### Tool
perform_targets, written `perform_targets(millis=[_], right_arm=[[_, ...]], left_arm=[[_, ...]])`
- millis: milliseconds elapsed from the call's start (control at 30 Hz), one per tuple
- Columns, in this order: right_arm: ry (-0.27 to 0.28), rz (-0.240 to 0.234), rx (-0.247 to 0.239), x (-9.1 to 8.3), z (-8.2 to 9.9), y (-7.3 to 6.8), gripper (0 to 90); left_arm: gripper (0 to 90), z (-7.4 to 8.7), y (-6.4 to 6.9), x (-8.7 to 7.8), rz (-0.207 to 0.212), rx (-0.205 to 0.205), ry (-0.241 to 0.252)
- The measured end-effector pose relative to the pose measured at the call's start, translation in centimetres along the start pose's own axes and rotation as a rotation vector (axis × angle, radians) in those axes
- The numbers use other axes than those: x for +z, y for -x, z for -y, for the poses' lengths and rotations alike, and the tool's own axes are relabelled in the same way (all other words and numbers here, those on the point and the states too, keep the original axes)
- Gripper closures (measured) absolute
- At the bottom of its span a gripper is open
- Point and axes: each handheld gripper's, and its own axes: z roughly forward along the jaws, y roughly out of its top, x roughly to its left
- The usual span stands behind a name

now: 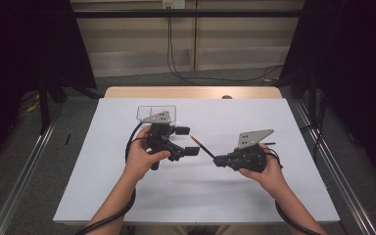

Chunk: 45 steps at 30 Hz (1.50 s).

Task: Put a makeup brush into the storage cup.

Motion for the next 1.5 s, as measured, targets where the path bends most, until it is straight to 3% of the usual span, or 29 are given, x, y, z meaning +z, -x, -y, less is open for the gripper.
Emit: perform_targets(millis=[100,267,367,500,567,700,800,867,1000,1133,1500], right_arm=[[0.029,0.001,0.013,0.1,-0.2,-0.1,85.1],[0.06,-0.005,0.022,0.3,-0.5,-0.3,85.1],[0.075,-0.001,0.025,0.4,-0.8,-0.3,85.1],[0.091,0.009,0.023,0.3,-1.0,-0.3,85.1],[0.1,0.011,0.024,0.1,-1.1,-0.3,85.1],[0.107,0.024,0.021,0.0,-1.1,-0.3,85.1],[0.113,0.031,0.027,-0.1,-1.1,-0.3,85.1],[0.114,0.03,0.028,-0.1,-1.0,-0.2,85.1],[0.118,0.033,0.029,-0.1,-1.0,-0.2,85.1],[0.116,0.032,0.032,0.1,-1.0,-0.4,85.0],[0.122,0.034,0.028,0.5,-1.1,-0.5,85.1]], left_arm=[[1.8,0.2,0.1,0.3,0.001,-0.001,0.006],[0.5,0.1,0.1,0.5,0.011,-0.043,0.04],[1.8,0.2,0.1,0.6,-0.002,-0.037,0.062],[10.2,0.4,0.3,0.6,0.006,-0.033,0.091],[20.8,0.4,0.2,0.5,0.014,-0.029,0.11],[27.5,0.4,0.2,0.5,0.019,-0.034,0.134],[39.1,0.4,0.4,0.3,0.02,-0.016,0.128],[41.7,0.3,0.6,0.2,0.027,-0.038,0.119],[54.8,0.2,0.7,0.0,0.01,-0.035,0.132],[61.2,0.2,0.9,-0.1,-0.015,-0.016,0.142],[70.8,0.4,1.1,-0.3,-0.019,-0.003,0.174]])
